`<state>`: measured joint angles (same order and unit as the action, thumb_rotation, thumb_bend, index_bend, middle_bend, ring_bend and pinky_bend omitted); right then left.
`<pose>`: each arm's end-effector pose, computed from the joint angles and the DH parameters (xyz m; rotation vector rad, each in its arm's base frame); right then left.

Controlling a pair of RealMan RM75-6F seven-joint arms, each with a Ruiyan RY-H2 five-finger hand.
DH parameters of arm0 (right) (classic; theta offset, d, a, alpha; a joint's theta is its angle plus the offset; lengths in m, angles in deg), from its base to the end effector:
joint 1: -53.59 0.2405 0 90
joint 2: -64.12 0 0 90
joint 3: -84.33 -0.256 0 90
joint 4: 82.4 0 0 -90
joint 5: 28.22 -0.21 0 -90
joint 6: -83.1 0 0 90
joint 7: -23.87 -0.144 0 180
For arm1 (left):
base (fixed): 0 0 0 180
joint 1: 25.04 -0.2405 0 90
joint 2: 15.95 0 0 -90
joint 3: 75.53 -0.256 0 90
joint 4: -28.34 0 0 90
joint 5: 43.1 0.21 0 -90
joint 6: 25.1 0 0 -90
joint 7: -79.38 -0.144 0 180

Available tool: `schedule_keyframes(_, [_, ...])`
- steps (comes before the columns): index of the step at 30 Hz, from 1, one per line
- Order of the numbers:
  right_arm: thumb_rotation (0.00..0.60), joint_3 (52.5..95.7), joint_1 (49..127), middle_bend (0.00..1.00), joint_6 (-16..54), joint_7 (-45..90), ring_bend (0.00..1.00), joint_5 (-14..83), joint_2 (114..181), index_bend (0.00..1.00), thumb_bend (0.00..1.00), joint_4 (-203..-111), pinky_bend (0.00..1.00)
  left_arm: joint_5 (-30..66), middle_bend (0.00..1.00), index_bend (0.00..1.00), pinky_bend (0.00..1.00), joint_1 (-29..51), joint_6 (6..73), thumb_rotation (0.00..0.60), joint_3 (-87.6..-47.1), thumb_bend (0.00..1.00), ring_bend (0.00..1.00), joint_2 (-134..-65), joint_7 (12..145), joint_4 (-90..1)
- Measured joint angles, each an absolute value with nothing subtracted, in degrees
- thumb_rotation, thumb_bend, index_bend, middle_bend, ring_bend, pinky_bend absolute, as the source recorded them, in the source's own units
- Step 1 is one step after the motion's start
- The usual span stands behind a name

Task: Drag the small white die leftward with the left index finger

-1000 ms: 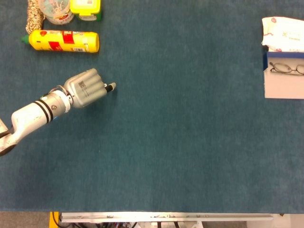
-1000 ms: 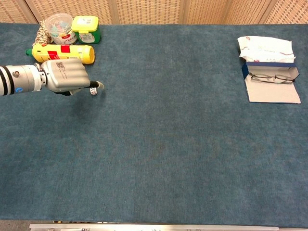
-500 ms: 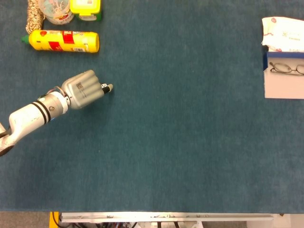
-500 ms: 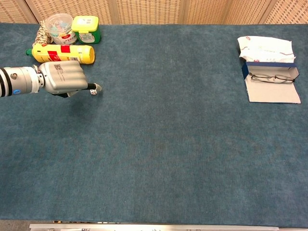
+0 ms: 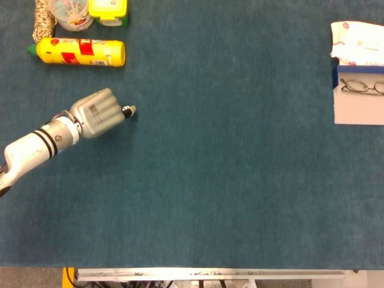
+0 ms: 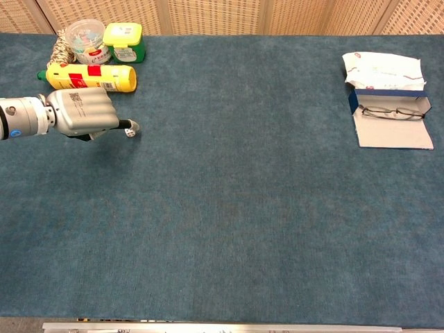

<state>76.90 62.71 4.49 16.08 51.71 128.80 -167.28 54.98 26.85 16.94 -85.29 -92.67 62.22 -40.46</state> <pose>-0.3337 -0.2240 0.1750 1.3124 -0.9413 0.9215 -0.2253 0.3572 0.0188 -2.4596 0.0021 -0.2657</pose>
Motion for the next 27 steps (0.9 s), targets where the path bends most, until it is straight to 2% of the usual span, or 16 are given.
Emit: schedule_keyframes(27, [0.600, 76.92, 62.61, 0.32, 4.33, 16.13, 0.17, 51.79, 128.79, 0.34, 0.06, -167.35, 0.26, 53.81, 1.00, 0.16, 1.00, 24.33, 18.30, 0.600, -85.48, 0.98, 0.91, -89.94, 61.27, -42.25])
